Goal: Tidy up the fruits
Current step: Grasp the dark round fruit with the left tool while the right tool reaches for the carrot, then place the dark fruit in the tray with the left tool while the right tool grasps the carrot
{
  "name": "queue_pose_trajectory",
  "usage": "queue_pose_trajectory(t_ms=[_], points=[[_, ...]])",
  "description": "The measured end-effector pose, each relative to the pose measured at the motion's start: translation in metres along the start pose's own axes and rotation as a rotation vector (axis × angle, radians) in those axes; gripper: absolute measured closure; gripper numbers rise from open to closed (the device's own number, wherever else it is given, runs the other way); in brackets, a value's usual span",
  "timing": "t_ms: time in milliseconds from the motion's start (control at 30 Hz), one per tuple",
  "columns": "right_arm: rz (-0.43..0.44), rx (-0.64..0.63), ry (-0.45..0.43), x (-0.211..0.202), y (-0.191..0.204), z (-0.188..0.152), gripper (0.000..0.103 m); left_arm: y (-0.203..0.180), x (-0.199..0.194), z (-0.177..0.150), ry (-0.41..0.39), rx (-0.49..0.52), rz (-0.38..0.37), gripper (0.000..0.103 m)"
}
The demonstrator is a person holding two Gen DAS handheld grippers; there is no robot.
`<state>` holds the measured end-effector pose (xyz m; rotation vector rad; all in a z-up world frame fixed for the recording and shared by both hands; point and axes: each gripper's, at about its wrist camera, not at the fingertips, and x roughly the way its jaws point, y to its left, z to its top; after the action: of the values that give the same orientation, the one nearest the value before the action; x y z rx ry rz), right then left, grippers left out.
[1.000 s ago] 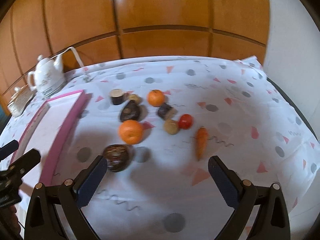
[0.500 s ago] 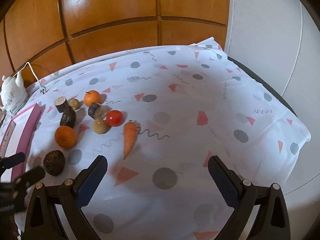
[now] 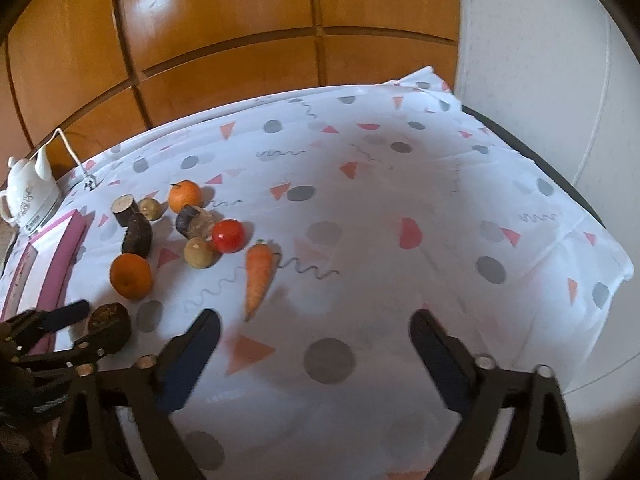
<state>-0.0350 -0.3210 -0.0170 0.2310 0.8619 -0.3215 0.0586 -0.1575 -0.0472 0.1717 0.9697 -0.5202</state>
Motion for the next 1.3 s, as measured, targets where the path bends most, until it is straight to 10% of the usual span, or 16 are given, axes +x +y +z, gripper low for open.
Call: queue_pose_trajectory(t_ms=[600, 1167, 1300], points=[[0.117, -0.066, 0.133, 0.065, 0.029, 0.027, 0.070, 0.042, -0.061, -0.015, -0.116, -0.135, -0.078, 0.062], [0.034, -0.215, 0.129, 0.066, 0.045, 0.029, 0.082, 0.203, -0.077, -0.023, -0.101, -0.406, 0.327, 0.061], [0.040, -0.209, 0.126, 0.064, 0.045, 0.028, 0.083, 0.199, -0.083, -0.028, -0.138, -0.422, 0.360, 0.037]])
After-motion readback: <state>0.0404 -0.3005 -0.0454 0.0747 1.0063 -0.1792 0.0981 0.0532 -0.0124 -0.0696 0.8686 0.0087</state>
